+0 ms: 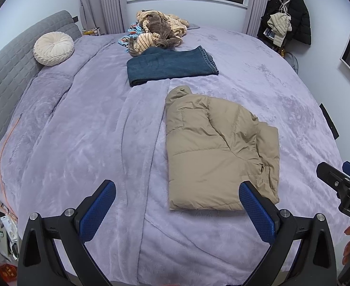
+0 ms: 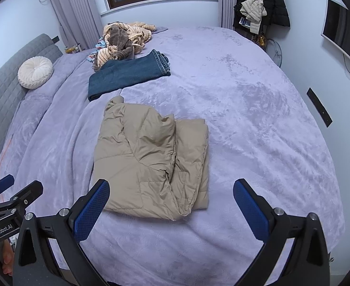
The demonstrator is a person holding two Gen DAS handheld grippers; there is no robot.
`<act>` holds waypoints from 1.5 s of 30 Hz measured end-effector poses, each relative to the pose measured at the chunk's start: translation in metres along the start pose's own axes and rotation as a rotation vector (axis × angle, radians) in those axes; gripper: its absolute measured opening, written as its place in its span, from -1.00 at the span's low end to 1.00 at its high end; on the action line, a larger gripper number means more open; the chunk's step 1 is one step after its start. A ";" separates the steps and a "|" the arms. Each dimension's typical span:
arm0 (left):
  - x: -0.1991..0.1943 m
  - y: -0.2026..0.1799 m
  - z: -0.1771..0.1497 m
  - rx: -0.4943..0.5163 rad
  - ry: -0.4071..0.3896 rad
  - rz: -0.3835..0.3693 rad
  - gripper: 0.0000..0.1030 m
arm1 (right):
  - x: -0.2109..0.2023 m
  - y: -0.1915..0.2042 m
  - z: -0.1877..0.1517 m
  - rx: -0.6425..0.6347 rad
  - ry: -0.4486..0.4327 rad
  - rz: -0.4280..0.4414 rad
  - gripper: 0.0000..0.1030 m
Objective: Fold large clothes
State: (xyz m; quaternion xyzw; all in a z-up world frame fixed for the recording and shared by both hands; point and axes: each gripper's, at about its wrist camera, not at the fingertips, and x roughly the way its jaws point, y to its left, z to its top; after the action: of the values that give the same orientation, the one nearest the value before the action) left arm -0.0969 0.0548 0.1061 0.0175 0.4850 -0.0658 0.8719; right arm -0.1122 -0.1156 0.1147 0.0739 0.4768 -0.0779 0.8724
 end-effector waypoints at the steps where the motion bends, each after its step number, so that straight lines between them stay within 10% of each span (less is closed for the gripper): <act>1: 0.000 0.000 0.000 0.000 0.000 0.000 1.00 | -0.001 0.000 0.000 -0.001 0.001 0.000 1.00; 45: -0.003 0.012 -0.002 -0.007 0.004 0.007 1.00 | -0.002 0.007 0.001 -0.007 0.006 0.003 1.00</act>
State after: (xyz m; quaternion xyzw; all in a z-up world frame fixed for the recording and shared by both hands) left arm -0.0984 0.0668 0.1075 0.0162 0.4869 -0.0611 0.8712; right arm -0.1108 -0.1090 0.1170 0.0719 0.4794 -0.0746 0.8714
